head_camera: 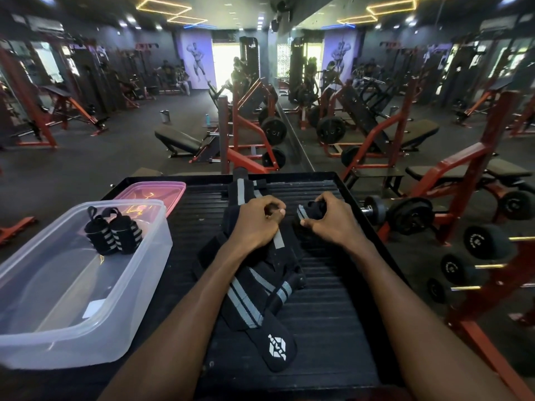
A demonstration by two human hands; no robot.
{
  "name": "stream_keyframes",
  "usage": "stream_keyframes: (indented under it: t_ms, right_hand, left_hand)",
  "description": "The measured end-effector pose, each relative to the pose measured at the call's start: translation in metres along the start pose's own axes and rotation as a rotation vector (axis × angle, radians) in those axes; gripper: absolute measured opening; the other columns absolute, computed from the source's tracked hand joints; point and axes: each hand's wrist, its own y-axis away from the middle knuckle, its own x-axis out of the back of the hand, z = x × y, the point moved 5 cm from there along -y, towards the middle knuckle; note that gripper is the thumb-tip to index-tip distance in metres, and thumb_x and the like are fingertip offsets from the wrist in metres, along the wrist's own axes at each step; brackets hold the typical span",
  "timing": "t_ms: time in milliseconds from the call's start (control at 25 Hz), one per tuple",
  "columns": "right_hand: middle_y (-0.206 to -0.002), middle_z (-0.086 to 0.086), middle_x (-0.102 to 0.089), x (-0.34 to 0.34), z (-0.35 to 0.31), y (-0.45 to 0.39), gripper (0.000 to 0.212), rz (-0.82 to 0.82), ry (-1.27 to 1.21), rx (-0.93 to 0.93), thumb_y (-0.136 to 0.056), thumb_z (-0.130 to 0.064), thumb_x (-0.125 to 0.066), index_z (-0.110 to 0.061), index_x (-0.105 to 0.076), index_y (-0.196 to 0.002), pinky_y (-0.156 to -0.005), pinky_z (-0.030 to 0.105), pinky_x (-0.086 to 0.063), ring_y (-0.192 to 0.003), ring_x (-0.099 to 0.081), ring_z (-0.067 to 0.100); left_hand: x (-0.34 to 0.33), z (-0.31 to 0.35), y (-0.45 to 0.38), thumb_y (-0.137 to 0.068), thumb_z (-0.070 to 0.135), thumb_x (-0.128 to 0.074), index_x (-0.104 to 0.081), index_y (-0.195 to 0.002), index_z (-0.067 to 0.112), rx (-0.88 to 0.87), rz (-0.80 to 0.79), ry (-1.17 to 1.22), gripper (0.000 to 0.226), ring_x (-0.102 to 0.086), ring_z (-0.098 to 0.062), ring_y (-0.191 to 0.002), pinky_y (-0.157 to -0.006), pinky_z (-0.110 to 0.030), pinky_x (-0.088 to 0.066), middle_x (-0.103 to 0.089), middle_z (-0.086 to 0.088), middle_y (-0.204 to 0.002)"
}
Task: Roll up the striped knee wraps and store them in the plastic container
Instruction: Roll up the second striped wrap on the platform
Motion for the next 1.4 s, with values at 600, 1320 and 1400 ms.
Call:
stream_keyframes:
  t_ms: [600, 1320, 1400]
  right_hand:
    - [-0.143, 0.012, -0.046, -0.003, -0.001, 0.0, 0.095, -0.074, 0.319, 0.02, -0.066, -0.063, -0.077, -0.023, -0.036, -0.142, -0.107, 0.051, -0.042, -0.131, -0.046, 0.036]
    - [-0.129, 0.009, -0.062, 0.019, 0.03, -0.004, 0.07, -0.023, -0.042, -0.135, -0.071, -0.054, -0.071, -0.023, -0.049, -0.129, -0.098, 0.042, -0.05, -0.116, -0.06, 0.031]
    - [-0.126, 0.006, -0.064, 0.018, 0.035, -0.003, 0.066, -0.068, -0.049, -0.127, -0.068, -0.055, -0.07, -0.026, -0.054, -0.124, -0.096, 0.041, -0.052, -0.111, -0.063, 0.028]
  left_hand:
    - [-0.029, 0.022, 0.044, -0.082, 0.027, -0.08, -0.05, -0.116, 0.015, 0.143, -0.907, -0.373, 0.048, -0.066, -0.016, -0.067, -0.068, -0.036, -0.056, -0.066, -0.002, -0.086]
    - [0.014, 0.012, 0.016, -0.094, 0.012, -0.061, -0.071, -0.09, 0.021, 0.108, -0.346, 0.158, 0.014, -0.061, -0.014, -0.089, -0.087, -0.034, -0.051, -0.07, -0.006, -0.1]
    - [0.013, 0.008, 0.015, -0.093, 0.014, -0.062, -0.071, -0.086, 0.024, 0.13, -0.353, 0.166, 0.015, -0.062, -0.016, -0.096, -0.097, -0.039, -0.05, -0.071, -0.009, -0.107]
